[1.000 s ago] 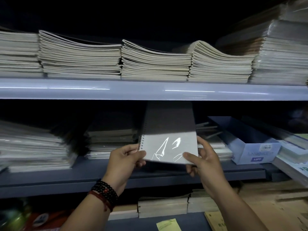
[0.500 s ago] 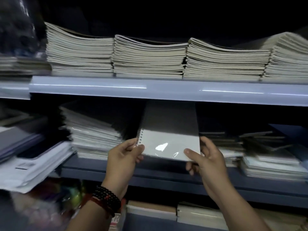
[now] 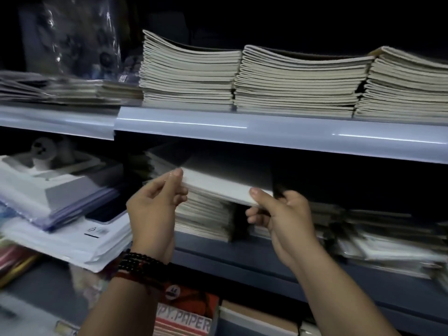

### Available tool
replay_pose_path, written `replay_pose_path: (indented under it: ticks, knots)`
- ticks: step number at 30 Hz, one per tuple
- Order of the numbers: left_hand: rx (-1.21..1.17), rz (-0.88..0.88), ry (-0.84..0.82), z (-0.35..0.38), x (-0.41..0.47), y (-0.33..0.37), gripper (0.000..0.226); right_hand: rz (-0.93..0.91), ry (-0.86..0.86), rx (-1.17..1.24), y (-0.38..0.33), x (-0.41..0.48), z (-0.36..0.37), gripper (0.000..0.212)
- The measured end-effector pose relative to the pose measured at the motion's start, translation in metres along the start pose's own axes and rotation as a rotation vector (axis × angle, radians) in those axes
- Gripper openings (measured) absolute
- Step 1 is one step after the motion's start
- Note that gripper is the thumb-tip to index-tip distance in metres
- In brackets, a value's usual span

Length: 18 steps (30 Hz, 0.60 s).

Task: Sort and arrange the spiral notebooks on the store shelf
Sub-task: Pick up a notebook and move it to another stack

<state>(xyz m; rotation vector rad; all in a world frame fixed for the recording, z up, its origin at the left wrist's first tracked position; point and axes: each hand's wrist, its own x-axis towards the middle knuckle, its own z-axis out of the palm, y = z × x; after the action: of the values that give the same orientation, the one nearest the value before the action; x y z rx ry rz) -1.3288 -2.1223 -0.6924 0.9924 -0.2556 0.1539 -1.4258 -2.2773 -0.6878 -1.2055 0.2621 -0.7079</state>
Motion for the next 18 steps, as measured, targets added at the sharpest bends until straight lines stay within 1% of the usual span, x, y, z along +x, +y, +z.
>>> replay_pose_path:
  ticks: [3,5,7,8,9,10,11,12,13,14,15,18]
  knots:
    - [-0.06,-0.014,0.003,-0.009,0.022,0.007,0.018,0.066,0.0,-0.017,0.002,0.016,0.028,0.02]
    - [-0.079,-0.023,0.009,-0.012,0.034,0.01,0.03,0.119,0.03,-0.124,0.003,0.026,0.042,0.021]
    - [-0.107,-0.025,0.026,-0.013,0.046,0.009,0.04,0.168,0.083,-0.271,0.005,0.036,0.054,0.027]
    - [-0.112,-0.021,0.02,-0.013,0.053,0.009,0.038,0.196,0.103,-0.333,0.006,0.042,0.059,0.028]
    - [-0.103,-0.014,-0.005,-0.014,0.058,0.008,0.03,0.213,0.106,-0.38,0.01,0.049,0.063,0.027]
    - [-0.082,-0.01,-0.033,-0.014,0.062,0.007,0.017,0.212,0.108,-0.428,0.012,0.053,0.069,0.026]
    - [-0.056,-0.016,-0.053,-0.015,0.066,0.005,0.009,0.197,0.101,-0.486,0.017,0.059,0.074,0.029]
    - [-0.021,-0.029,-0.062,-0.015,0.069,0.004,0.003,0.179,0.082,-0.568,0.02,0.064,0.079,0.042]
    - [0.014,-0.039,-0.059,-0.016,0.072,0.004,0.006,0.168,0.059,-0.664,0.023,0.069,0.083,0.067]
    - [0.04,-0.05,-0.052,-0.016,0.074,0.003,0.011,0.17,0.039,-0.743,0.024,0.072,0.087,0.083]
    - [0.046,-0.061,-0.048,-0.016,0.075,0.003,0.014,0.169,0.016,-0.814,0.026,0.074,0.089,0.089]
    - [0.023,-0.079,-0.024,-0.016,0.08,0.001,0.019,0.121,-0.022,-0.981,0.028,0.078,0.09,0.084]
